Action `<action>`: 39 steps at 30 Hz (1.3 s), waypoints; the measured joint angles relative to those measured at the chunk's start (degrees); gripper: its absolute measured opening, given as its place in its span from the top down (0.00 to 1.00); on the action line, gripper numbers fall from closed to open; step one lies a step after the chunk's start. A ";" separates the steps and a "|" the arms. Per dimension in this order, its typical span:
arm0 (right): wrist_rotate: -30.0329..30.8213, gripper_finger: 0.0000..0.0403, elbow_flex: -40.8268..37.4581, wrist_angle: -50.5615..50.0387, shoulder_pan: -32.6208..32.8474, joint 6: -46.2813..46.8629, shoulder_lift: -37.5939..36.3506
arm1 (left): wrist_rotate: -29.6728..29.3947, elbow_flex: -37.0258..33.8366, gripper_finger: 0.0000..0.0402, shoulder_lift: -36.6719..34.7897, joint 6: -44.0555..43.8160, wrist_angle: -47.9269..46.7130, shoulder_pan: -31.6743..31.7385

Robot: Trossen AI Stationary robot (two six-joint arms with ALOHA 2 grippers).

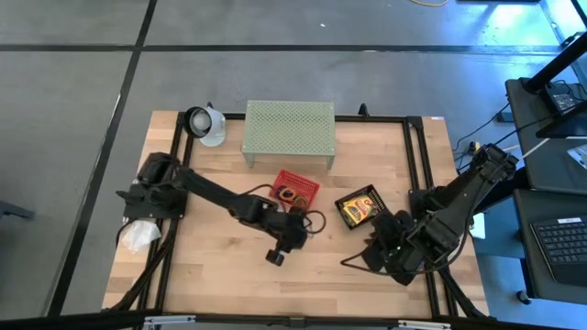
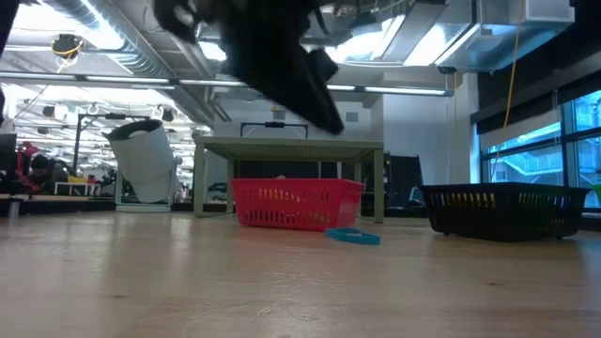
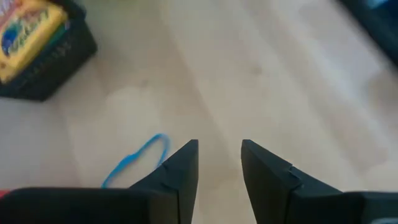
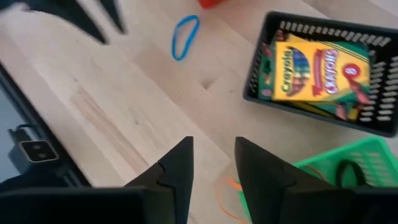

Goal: Pick & Place Office Desk Supplies
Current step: Put the blue rubber band into the green bin

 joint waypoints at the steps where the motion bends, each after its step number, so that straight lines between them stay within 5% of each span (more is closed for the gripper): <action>1: 0.34 0.71 0.00 0.58 -0.01 -0.51 0.00 | -0.28 0.70 0.71 0.78 1.05 -1.38 0.42; 11: 3.54 0.74 0.00 5.03 0.00 -5.54 0.04 | -4.49 3.92 0.64 6.57 10.41 -4.14 3.92; 39: 5.04 0.75 -0.02 10.63 0.00 -9.82 0.07 | -6.12 4.04 0.64 12.73 15.12 -1.24 5.61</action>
